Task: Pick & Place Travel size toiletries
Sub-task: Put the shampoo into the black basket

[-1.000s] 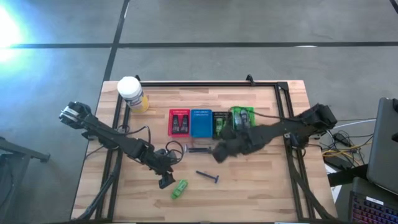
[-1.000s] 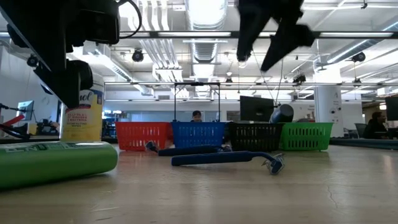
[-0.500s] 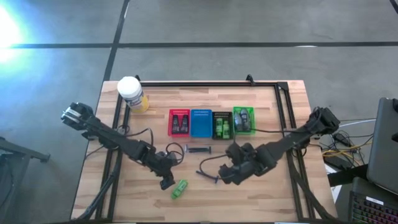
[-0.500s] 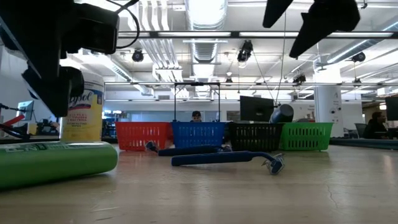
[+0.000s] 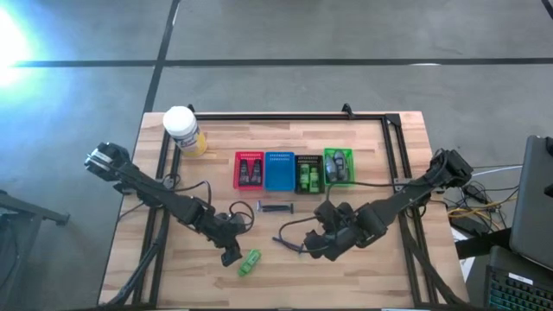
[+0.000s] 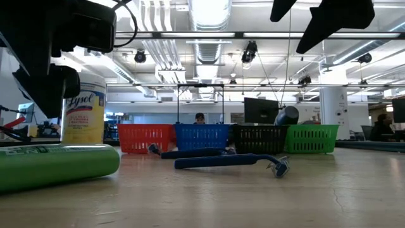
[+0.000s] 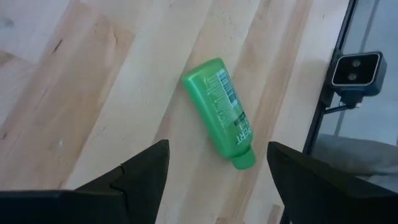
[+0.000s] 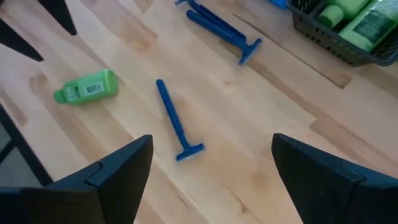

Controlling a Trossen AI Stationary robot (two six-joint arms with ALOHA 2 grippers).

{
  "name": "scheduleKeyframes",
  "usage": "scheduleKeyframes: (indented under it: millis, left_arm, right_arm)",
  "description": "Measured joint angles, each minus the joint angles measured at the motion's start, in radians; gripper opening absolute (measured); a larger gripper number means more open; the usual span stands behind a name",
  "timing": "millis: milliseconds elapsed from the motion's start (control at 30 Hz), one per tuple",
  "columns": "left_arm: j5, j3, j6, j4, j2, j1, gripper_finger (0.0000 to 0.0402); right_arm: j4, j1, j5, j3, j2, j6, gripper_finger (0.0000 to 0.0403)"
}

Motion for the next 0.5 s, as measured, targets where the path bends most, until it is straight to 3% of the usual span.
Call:
scheduleKeyframes:
  millis: [200, 500]
  left_arm:
    - [0.001, 0.0, 0.143, 0.0, 0.0, 0.001, 0.0275]
    - [0.002, 0.0, 0.293, 0.0, 0.0, 0.003, 0.0275]
  right_arm:
    - [0.003, -0.005, 0.03, 0.0, 0.0, 0.156, 0.0313]
    - [0.007, -0.013, 0.023, -0.001, 0.0, 0.281, 0.0334]
